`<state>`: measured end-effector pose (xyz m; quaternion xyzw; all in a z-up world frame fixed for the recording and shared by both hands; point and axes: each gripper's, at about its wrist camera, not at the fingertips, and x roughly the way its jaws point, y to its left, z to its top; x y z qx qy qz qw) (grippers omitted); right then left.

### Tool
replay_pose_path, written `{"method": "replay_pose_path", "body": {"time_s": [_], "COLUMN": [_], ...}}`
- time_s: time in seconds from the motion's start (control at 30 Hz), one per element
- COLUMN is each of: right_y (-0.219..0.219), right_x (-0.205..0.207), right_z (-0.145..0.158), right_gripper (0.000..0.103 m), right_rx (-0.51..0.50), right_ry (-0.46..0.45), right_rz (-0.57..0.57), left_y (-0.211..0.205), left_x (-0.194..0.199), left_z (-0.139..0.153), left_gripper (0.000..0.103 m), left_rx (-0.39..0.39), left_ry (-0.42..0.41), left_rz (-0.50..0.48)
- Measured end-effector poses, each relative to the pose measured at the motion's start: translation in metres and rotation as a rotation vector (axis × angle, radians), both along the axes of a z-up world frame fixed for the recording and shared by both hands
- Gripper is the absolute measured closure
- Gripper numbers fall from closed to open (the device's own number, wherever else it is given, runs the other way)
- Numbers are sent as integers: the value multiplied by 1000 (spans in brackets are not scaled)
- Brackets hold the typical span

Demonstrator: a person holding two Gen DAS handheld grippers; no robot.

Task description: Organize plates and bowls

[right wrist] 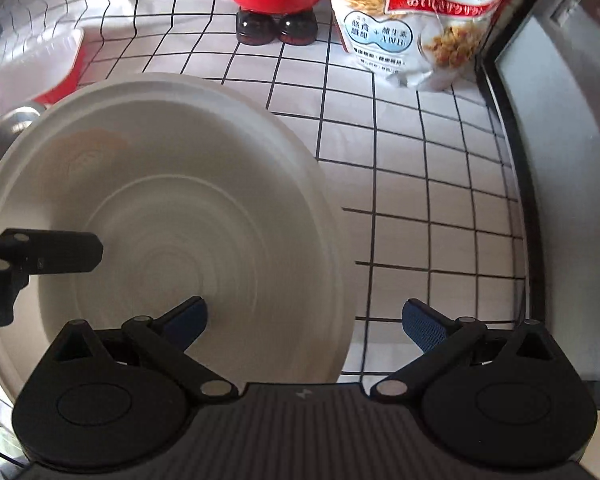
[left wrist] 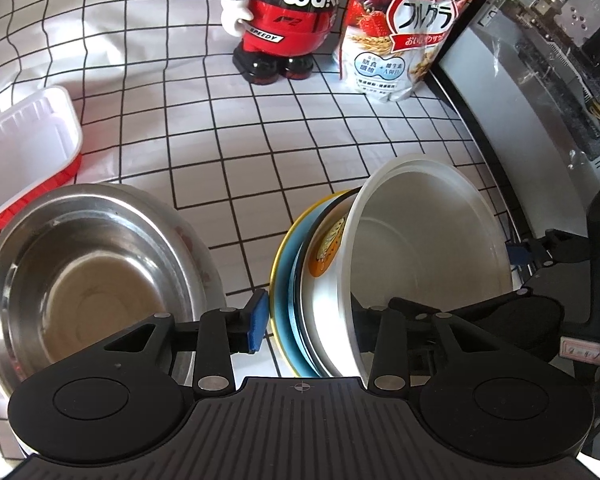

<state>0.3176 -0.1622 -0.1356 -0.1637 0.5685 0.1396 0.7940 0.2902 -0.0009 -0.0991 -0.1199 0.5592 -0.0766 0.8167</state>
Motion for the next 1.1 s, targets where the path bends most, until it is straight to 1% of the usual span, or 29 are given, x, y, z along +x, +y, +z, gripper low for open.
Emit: {"method": "replay_pose_path", "body": {"time_s": [0.1, 0.3, 0.33, 0.4, 0.43, 0.47, 0.5, 0.53, 0.57, 0.63, 0.7, 0.77, 0.8, 0.87, 0.93, 1.0, 1.1], "right_y": [0, -8, -9, -9, -9, -7, -7, -7, -7, -10, -20, -28, -32, -38, -39, -43, -53], "right_x": [-1, 3, 3, 1, -1, -3, -6, -7, -7, -7, -9, -9, -8, -2, 3, 7, 12], "right_z": [-1, -4, -5, -9, -10, -13, -15, -14, -14, -11, -3, 1, 1, -4, -13, -19, -28], "right_gripper": [0, 0, 0, 0, 0, 0, 0, 0, 0, 0, 3, 3, 3, 3, 6, 7, 13], "right_rx": [-20, 26, 35, 99, 132, 134, 134, 147, 149, 152, 195, 238, 268, 344, 396, 461, 560], "right_ry": [10, 50, 60, 127, 156, 176, 184, 165, 165, 147, 63, -8, -18, 13, 59, 90, 138], "right_rz": [-10, -24, -34, -23, -17, -19, -15, -4, 9, 33, 31, 22, 11, -16, -37, -64, -89], "left_y": [0, 0, 0, -1, -1, 0, 0, 2, 3, 3, 2, 1, -1, -5, -9, -11, -15], "left_x": [2, 2, 2, 3, 3, 3, 3, 4, 4, 4, 4, 6, 7, 10, 13, 15, 19], "left_z": [0, 0, 0, 0, -1, -1, -1, -2, -2, -1, 1, 2, 2, 1, -2, -4, -8], "left_gripper": [61, 61, 61, 62, 64, 70, 72, 73, 73, 73, 73, 73, 72, 72, 72, 72, 70], "left_rx": [3, 7, 9, 11, 15, 20, 24, 22, 21, 35, 44, 40, 43, 65, 85, 99, 118], "left_ry": [6, 10, 10, 12, 15, 17, 22, 29, 34, 39, 40, 38, 36, 41, 49, 58, 79], "left_rz": [-7, -22, -23, -25, -26, -23, -19, -15, -12, -7, -5, -4, -6, -9, -13, -14, -22]}}
